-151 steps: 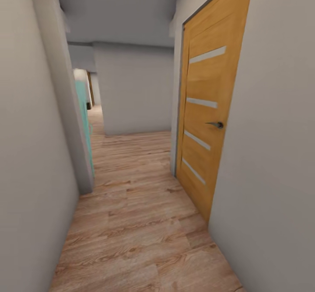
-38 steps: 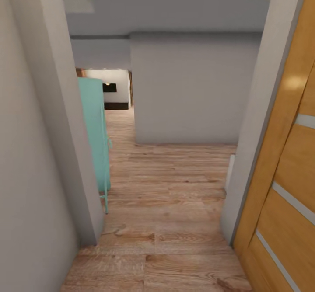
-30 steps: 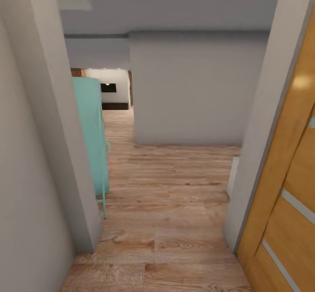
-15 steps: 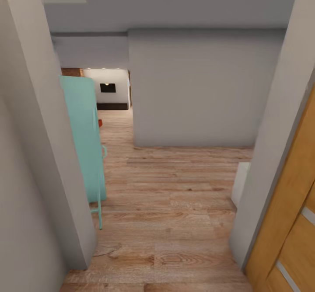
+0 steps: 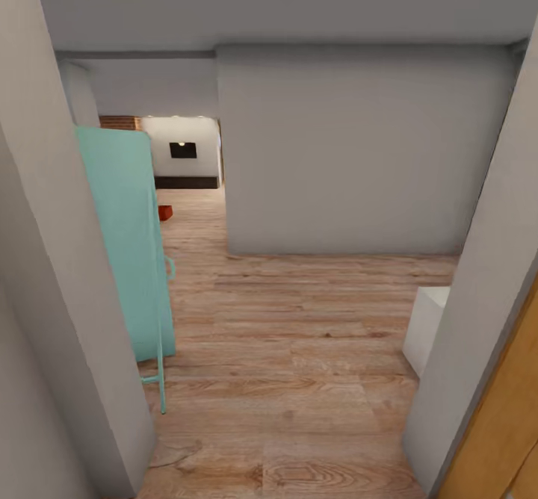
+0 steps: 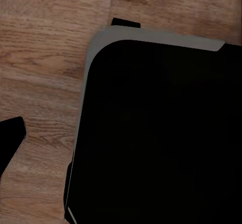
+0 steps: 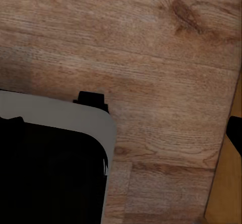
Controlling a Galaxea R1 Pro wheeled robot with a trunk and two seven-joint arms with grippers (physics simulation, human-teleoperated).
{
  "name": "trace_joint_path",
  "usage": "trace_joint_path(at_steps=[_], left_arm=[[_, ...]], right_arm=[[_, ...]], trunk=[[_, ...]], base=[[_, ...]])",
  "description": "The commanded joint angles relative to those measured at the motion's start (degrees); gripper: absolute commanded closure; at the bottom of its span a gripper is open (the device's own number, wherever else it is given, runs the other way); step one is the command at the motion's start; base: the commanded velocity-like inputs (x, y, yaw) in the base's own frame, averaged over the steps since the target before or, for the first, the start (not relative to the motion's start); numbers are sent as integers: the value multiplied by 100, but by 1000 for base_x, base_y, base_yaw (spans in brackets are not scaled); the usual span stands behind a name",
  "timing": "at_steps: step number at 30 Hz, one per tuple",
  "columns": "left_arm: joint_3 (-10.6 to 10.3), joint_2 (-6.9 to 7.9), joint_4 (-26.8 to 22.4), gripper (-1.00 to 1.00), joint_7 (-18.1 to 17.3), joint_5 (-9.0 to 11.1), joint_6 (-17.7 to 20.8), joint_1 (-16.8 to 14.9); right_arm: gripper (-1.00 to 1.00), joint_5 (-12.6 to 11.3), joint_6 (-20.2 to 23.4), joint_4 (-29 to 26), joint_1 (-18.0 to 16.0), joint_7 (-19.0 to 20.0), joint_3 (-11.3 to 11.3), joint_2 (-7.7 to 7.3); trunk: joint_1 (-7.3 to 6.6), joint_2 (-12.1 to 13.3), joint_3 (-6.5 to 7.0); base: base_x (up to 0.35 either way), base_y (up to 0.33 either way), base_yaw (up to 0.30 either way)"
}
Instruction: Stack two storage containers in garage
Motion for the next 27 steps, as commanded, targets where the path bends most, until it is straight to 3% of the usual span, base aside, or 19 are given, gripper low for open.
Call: trace_joint_path(at_steps=[1, 27], left_arm=[[25, -1, -2, -100, 4, 22, -11, -1], [25, -1, -2, -100, 4, 22, -20, -1]], right_arm=[[-100, 50, -25, 17, -7, -30, 9, 2], [-100, 50, -25, 17, -7, -30, 10, 5]], trunk=[[3, -3, -5], [3, -3, -5]], base=[[323, 0, 0], [323, 0, 0]])
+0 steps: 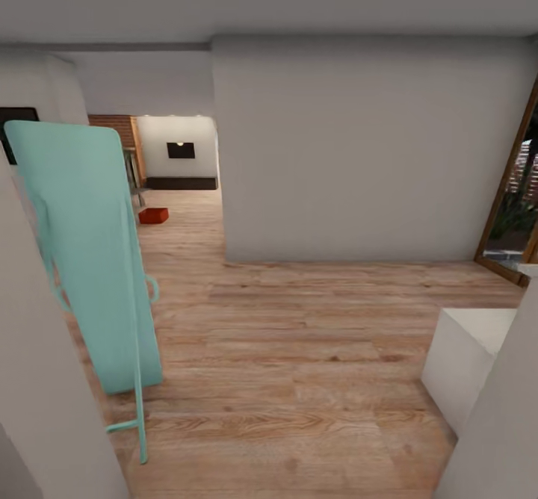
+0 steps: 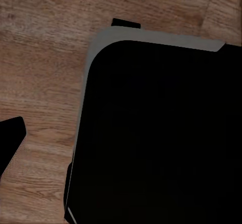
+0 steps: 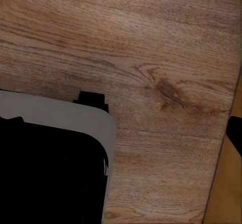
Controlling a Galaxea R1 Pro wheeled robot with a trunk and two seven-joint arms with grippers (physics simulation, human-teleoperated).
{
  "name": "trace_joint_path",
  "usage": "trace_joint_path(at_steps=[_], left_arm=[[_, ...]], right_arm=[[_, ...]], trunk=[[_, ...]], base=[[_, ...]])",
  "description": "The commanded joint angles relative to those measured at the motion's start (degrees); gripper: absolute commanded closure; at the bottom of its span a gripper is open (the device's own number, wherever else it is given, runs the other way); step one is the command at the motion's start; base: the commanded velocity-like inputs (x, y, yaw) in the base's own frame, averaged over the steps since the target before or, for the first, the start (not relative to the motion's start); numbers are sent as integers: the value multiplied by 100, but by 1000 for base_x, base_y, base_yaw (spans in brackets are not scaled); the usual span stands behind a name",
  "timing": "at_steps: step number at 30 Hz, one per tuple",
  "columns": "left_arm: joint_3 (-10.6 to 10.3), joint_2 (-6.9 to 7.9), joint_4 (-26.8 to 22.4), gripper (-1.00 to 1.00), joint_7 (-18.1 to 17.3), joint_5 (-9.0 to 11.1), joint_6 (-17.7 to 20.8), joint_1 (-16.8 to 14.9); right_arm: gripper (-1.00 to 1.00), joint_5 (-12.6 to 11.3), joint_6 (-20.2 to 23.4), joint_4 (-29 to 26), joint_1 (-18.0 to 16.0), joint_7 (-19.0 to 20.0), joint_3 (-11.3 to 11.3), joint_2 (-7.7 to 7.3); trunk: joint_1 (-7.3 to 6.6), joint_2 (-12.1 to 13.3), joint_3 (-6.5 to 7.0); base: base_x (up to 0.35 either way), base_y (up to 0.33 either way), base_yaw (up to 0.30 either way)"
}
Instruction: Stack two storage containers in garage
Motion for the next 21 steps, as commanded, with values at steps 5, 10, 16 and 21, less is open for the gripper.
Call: trace_joint_path(at_steps=[5, 10, 16, 21], left_arm=[[25, -1, -2, -100, 3, 22, -11, -1], [25, -1, -2, -100, 3, 22, -9, -1], [25, -1, -2, -100, 3, 22, -5, -1], [25, -1, -2, -100, 3, 22, -3, -1]], right_arm=[[-100, 53, -25, 17, -7, -30, 9, 2], [-100, 57, -25, 18, -8, -30, 9, 2], [-100, 57, -25, 17, -7, -30, 9, 2], [-100, 53, -25, 17, -7, -30, 9, 2]], trunk=[[3, -3, -5], [3, -3, -5], [3, -3, -5], [3, -3, -5]], base=[[323, 0, 0], [323, 0, 0], [323, 0, 0], [323, 0, 0]])
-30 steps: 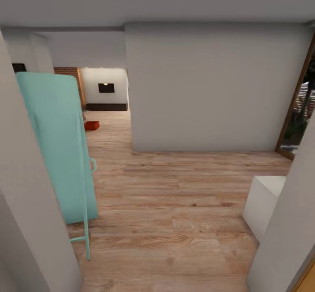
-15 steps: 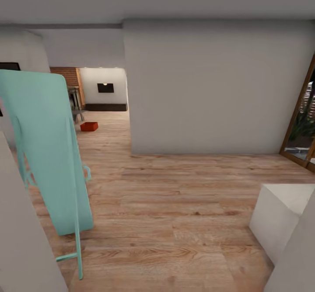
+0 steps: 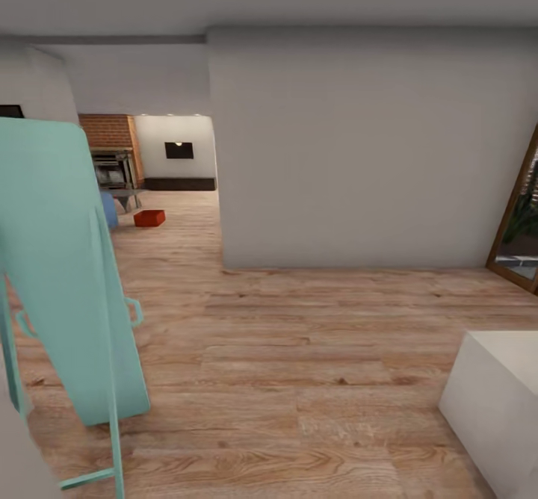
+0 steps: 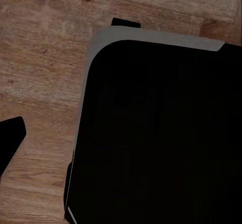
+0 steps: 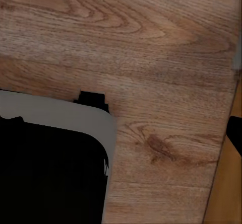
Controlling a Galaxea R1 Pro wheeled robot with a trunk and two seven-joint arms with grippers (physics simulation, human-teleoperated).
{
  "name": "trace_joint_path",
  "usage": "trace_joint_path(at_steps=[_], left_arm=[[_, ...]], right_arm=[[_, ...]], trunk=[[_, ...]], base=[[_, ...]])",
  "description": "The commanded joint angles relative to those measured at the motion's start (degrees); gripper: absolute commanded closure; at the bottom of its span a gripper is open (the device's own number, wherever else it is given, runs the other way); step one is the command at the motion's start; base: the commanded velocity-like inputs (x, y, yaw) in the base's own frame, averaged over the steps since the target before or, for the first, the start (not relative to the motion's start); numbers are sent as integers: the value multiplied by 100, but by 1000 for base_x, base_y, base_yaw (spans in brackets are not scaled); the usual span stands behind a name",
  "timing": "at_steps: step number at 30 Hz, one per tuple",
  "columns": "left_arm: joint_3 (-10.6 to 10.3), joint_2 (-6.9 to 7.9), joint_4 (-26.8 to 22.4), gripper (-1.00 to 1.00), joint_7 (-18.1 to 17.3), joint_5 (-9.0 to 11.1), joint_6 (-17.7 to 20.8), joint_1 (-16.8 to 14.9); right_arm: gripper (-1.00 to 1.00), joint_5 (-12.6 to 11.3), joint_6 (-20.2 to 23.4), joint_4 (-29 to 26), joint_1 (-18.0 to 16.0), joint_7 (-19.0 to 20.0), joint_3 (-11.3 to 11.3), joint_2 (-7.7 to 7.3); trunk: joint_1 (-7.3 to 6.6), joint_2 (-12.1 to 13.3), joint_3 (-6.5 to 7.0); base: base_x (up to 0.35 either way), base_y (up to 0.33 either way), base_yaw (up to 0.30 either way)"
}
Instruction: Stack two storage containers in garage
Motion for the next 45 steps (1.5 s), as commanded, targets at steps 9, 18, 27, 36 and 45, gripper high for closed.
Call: trace_joint_path(at_steps=[9, 18, 27, 36, 45], left_arm=[[25, -8, -2, -100, 4, 15, -6, -1], [22, -3, -2, -100, 4, 22, 26, -1], [24, -1, -2, -100, 4, 20, 12, -1], [25, -1, -2, -100, 4, 22, -9, -1], [25, -1, -2, -100, 4, 23, -10, -1]], right_arm=[[-100, 14, -11, 17, -7, -38, 11, 1], [-100, 34, -19, 3, -8, -37, -21, 82], [-100, 37, -25, -1, -7, -38, -16, 122], [-100, 39, -25, -1, -8, -38, -5, 123], [-100, 38, -25, -1, -7, -37, -20, 127]], trunk=[[3, -3, -5], [3, -3, -5], [3, -3, -5], [3, -3, -5], [3, -3, -5]], base=[[323, 0, 0], [323, 0, 0], [323, 0, 0], [323, 0, 0], [323, 0, 0]])
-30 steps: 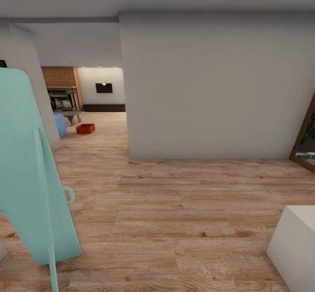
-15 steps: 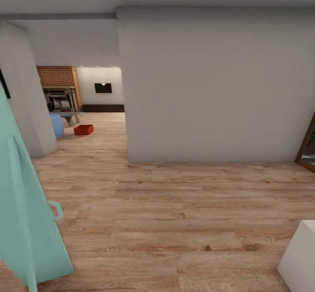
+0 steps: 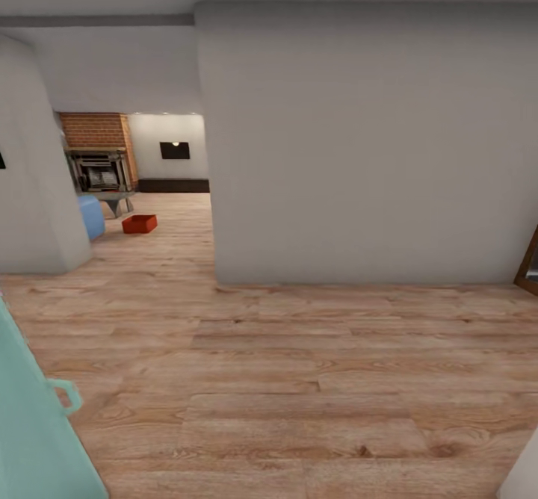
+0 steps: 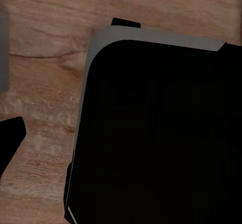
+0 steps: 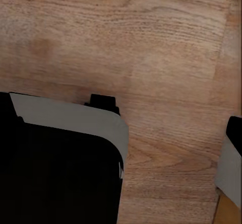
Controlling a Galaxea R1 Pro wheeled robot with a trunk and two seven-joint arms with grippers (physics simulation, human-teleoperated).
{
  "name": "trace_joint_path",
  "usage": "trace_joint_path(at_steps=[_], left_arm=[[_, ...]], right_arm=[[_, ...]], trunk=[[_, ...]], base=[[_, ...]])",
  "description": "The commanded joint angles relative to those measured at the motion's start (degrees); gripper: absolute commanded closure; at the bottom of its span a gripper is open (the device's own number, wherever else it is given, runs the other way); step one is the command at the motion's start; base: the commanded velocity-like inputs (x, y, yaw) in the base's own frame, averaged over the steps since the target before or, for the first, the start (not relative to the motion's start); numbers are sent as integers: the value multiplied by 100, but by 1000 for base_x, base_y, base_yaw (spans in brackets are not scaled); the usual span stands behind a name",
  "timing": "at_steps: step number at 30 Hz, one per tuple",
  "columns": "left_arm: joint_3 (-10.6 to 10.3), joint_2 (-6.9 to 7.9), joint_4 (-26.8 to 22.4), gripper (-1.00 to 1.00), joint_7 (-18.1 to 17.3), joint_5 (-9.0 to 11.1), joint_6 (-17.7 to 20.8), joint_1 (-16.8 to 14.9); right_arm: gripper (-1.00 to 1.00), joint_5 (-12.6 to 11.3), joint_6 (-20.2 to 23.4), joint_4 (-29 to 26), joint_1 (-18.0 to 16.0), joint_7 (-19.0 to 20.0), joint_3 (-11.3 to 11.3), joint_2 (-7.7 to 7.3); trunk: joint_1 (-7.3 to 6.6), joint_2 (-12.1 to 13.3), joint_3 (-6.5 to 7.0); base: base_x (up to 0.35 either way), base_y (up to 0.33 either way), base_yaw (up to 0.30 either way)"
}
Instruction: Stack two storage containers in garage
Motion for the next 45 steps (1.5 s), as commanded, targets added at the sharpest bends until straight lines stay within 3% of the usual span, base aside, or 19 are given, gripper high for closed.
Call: trace_joint_path(at_steps=[1, 39, 45], left_arm=[[25, -1, -2, -100, 4, 23, -11, -1], [31, -1, -2, -100, 4, 29, -11, -1], [30, -1, -2, -100, 4, 25, -12, -1]], right_arm=[[-100, 50, -23, 15, -7, -30, 8, 2], [-100, 20, -33, 14, -9, -15, -1, -17], [-100, 86, -187, 15, -7, -31, 23, -11]], trunk=[[3, -3, -5], [3, -3, -5], [3, -3, -5]], base=[[323, 0, 0], [323, 0, 0], [323, 0, 0]])
